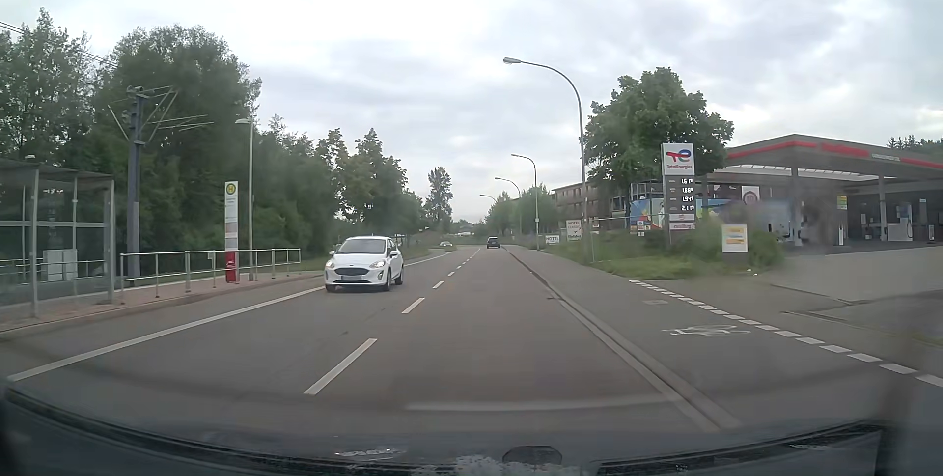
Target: Follow the waypoints while adhering to traffic rules and regulations
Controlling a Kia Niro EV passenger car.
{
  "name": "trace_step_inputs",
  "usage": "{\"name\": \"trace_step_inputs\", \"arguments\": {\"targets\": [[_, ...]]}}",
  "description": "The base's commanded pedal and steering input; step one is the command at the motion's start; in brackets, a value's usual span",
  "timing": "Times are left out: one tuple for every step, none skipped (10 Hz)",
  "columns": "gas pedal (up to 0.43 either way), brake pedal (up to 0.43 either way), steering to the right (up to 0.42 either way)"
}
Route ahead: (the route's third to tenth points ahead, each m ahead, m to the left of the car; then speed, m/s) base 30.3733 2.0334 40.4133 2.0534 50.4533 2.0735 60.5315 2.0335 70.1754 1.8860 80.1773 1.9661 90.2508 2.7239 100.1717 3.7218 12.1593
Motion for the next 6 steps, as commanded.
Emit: {"name": "trace_step_inputs", "arguments": {"targets": [[0.087,0.000,-0.002],[0.087,0.000,-0.002],[0.087,0.000,-0.002],[0.087,0.000,-0.002],[0.087,0.000,-0.002],[0.087,0.000,-0.002]]}}
